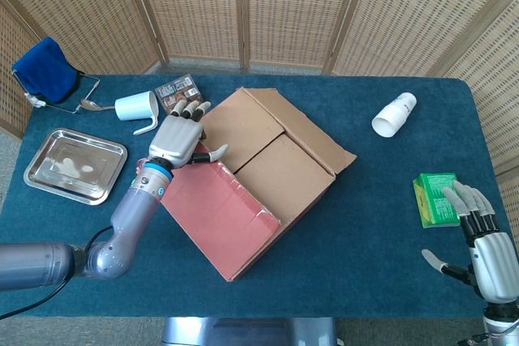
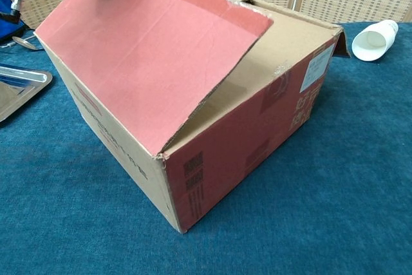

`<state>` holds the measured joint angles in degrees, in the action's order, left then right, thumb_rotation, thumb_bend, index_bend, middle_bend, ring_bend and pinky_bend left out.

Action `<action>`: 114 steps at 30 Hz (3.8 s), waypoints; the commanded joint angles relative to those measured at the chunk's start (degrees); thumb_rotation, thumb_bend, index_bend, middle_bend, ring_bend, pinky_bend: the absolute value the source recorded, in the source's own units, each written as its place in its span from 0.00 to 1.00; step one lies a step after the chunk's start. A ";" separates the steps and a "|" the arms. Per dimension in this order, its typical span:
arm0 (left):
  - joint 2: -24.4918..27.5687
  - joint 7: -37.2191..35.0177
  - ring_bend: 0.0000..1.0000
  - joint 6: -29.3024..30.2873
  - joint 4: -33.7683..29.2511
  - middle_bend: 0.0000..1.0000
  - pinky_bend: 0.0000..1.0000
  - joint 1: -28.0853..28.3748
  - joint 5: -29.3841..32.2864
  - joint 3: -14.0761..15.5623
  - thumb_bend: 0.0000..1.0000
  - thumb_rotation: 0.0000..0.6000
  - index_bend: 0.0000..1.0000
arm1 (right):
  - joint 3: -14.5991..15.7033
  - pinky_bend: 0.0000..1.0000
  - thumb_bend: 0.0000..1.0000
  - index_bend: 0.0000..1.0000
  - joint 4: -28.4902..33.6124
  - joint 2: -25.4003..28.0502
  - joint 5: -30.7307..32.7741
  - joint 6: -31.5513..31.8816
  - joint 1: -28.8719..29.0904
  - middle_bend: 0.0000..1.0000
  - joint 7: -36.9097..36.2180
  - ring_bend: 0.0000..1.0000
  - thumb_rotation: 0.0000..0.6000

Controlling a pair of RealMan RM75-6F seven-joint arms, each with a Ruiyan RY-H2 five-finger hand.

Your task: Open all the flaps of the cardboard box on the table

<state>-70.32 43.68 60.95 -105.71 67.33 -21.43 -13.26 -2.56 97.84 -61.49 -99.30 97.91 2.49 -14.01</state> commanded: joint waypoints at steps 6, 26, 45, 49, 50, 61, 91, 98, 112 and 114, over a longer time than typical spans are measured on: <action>6.18 -3.97 0.00 -1.98 -4.30 0.01 0.00 -2.15 -2.07 -0.81 0.00 0.00 0.81 | 0.11 0.00 0.04 0.00 0.17 0.01 -0.16 -0.16 0.00 0.00 0.31 0.00 1.00; 17.91 -10.54 0.00 -6.38 -14.75 0.02 0.00 -4.29 -6.59 -1.06 0.00 0.01 0.81 | 0.43 0.00 0.05 0.00 0.50 -0.21 -0.53 -0.99 0.26 0.00 1.26 0.00 1.00; 32.66 -22.36 0.00 -19.61 -25.83 0.03 0.00 -6.80 -10.44 -2.21 0.00 0.01 0.81 | 0.75 0.00 0.05 0.00 0.93 -0.33 -0.86 -1.27 0.23 0.00 2.36 0.00 1.00; 35.01 -26.29 0.00 -23.54 -25.79 0.03 0.00 -7.64 -12.11 -2.85 0.00 0.01 0.81 | 0.84 0.00 0.04 0.00 0.99 -0.32 -0.89 -1.38 0.22 0.00 2.45 0.00 1.00; 35.54 -27.29 0.00 -24.67 -25.79 0.04 0.00 -7.78 -12.31 -2.93 0.00 0.01 0.81 | 0.85 0.00 0.04 0.00 1.03 -0.32 -0.93 -1.37 0.22 0.00 2.46 0.00 1.00; 37.82 -34.56 0.26 -27.60 -24.71 0.41 0.25 -10.71 -19.57 -4.76 0.00 0.03 0.81 | 0.86 0.00 0.04 0.00 1.07 -0.39 -0.99 -1.46 0.27 0.00 2.72 0.00 1.00; 45.92 -43.29 0.59 -44.50 -23.24 0.78 0.55 -6.31 -19.36 -2.66 0.00 0.26 0.88 | 0.97 0.00 0.05 0.00 1.29 -0.15 -0.82 -1.66 0.31 0.00 2.23 0.00 1.00; 46.61 -43.31 0.59 -48.81 -22.45 0.78 0.55 -4.63 -19.43 0.52 0.00 0.30 0.88 | 1.01 0.00 0.05 0.00 1.45 -0.03 -0.91 -1.55 0.28 0.00 1.98 0.00 1.00; 38.18 -36.44 0.46 -33.10 -21.42 0.61 0.51 -5.73 -24.05 8.50 0.00 0.36 0.84 | 1.03 0.00 0.05 0.00 1.45 0.08 -0.85 -1.66 0.31 0.00 1.68 0.00 1.00; 35.96 -35.36 0.41 -28.83 -21.27 0.56 0.49 -6.98 -25.09 8.58 0.00 0.38 0.83 | 1.02 0.00 0.05 0.00 1.42 0.13 -0.73 -1.68 0.31 0.00 1.51 0.00 1.00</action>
<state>-30.25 5.37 24.66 -127.20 62.42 -44.38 -5.74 -1.54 99.27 -61.38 -100.05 96.24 2.80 -12.46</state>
